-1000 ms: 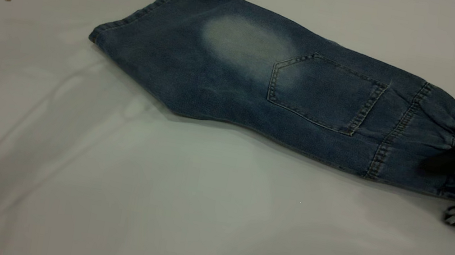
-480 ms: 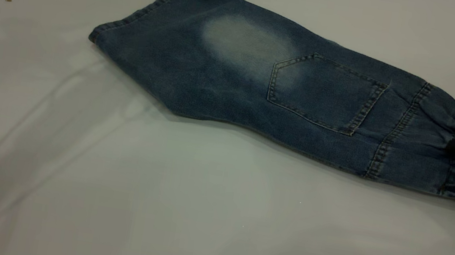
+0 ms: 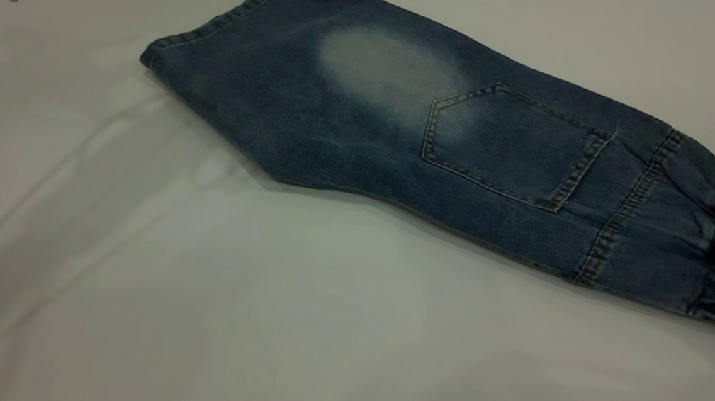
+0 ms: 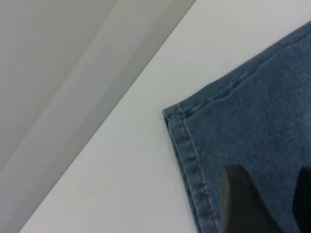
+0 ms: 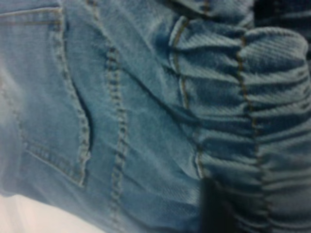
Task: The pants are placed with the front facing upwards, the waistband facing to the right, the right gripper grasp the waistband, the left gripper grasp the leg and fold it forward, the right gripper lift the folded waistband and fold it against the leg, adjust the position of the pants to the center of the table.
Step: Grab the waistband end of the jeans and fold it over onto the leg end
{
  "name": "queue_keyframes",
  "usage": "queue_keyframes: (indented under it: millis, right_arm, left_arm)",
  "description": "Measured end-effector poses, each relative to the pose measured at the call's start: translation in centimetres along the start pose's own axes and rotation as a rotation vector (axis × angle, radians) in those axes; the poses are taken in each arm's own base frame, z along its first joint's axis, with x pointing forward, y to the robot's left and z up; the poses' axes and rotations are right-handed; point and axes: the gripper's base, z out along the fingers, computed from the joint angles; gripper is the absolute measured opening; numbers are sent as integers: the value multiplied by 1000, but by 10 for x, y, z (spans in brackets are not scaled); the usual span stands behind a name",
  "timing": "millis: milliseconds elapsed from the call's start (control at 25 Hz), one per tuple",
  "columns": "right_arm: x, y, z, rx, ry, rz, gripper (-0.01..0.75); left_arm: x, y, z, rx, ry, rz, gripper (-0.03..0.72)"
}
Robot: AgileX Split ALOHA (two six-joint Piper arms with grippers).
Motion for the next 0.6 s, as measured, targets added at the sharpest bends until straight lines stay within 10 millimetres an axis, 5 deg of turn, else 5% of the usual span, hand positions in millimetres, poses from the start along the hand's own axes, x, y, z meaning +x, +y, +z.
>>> queue_keyframes:
  millis: [240,600]
  right_arm:
    - [0,3,0,-32,1,-1,62]
    - [2,19,-2,-213,23,-30,34]
  left_arm:
    - [2,-7,7,20,14,0,279]
    - [2,-48,29,111,37,-78,279]
